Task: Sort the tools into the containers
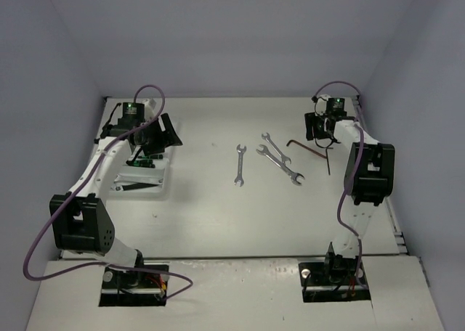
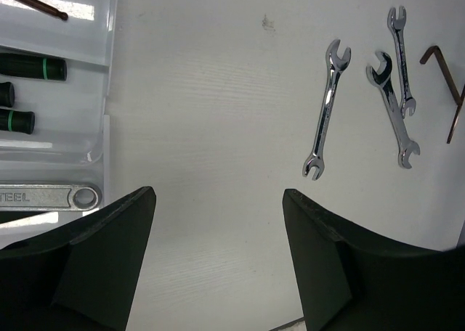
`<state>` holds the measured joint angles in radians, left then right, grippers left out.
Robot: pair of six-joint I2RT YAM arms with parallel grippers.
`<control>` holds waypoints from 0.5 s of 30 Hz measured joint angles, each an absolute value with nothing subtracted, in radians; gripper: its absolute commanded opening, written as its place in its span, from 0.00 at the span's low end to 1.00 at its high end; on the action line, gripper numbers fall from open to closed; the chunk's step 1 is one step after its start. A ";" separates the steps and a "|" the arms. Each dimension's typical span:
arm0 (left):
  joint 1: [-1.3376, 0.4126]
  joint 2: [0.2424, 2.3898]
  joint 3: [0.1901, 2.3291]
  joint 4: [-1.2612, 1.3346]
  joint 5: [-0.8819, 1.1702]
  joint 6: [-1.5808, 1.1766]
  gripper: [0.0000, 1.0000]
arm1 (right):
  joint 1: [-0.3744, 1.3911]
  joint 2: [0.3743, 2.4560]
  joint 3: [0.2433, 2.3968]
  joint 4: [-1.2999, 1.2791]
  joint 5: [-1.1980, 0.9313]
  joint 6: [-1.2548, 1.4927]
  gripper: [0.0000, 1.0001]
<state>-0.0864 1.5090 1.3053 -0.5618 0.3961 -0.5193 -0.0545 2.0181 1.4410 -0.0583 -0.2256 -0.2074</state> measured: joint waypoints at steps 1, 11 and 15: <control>-0.090 1.509 1.301 -0.562 0.396 -0.515 0.68 | -0.052 2.023 1.441 -0.065 -0.233 -0.215 0.56; -0.119 1.509 1.283 -0.570 0.404 -0.501 0.68 | -0.038 2.049 1.408 -0.095 -0.299 -0.260 0.55; -0.127 1.509 1.283 -0.571 0.409 -0.501 0.68 | -0.038 2.060 1.391 -0.089 -0.313 -0.263 0.51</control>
